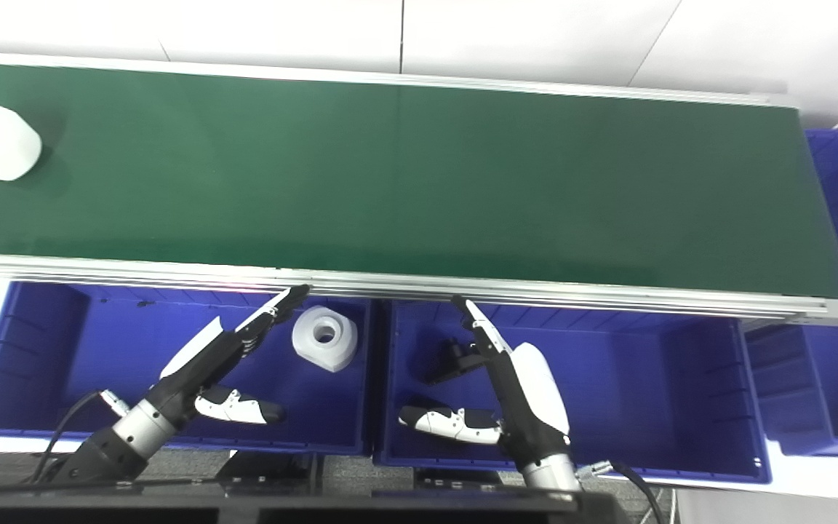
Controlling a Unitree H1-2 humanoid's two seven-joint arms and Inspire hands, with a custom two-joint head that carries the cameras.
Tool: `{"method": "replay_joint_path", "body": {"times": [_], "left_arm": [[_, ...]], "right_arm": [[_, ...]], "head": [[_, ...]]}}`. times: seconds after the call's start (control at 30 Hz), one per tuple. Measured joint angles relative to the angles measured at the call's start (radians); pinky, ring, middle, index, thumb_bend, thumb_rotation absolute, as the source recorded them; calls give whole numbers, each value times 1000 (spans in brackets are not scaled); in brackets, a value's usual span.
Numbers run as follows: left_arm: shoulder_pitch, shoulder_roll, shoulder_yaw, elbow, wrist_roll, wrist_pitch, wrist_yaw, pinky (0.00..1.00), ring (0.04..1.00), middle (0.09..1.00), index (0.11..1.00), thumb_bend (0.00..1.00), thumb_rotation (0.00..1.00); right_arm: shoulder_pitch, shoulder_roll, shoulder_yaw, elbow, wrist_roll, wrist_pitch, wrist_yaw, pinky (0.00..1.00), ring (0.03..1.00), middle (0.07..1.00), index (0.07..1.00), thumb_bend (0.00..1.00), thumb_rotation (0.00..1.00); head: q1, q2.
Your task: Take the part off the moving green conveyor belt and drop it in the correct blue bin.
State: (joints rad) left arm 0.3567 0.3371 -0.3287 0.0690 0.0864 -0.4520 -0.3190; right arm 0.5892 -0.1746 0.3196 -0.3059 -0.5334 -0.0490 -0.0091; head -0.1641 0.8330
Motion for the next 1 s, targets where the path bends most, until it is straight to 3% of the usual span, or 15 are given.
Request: {"method": "replay_joint_path", "body": {"times": [0.6, 0.67, 0.73, 0.83, 0.9, 1.0], "left_arm": [[0, 0, -6, 0, 1, 0, 8, 988, 1000, 1000, 1000, 900, 595], [0, 1, -12, 0, 4, 0, 13, 986, 1000, 1000, 1000, 902, 599], [0, 1, -21, 1, 7, 0, 13, 974, 1000, 1000, 1000, 896, 583], [0, -1, -33, 16, 8, 0, 15, 949, 996, 1000, 996, 897, 564], [0, -1, -40, 22, 17, 0, 35, 931, 983, 999, 983, 904, 550], [-3, -2, -55, 38, 26, 0, 63, 894, 960, 987, 968, 914, 538]], "right_arm": [[3, 0, -1, 0, 0, 0, 0, 769, 880, 931, 943, 851, 432], [4, 0, -1, 1, 1, 0, 0, 753, 881, 934, 945, 852, 426], [4, -3, -3, 7, 10, -2, 0, 693, 872, 935, 946, 854, 412], [5, -11, -10, 40, 36, -11, -1, 680, 878, 940, 952, 854, 400], [6, -21, -17, 63, 51, -41, -4, 699, 887, 942, 956, 849, 402], [6, -31, -22, 96, 63, -82, -11, 629, 873, 944, 961, 849, 417]], "head": [[14, -14], [89, -57], [110, -67], [224, -141], [232, -149], [252, -193]]}}
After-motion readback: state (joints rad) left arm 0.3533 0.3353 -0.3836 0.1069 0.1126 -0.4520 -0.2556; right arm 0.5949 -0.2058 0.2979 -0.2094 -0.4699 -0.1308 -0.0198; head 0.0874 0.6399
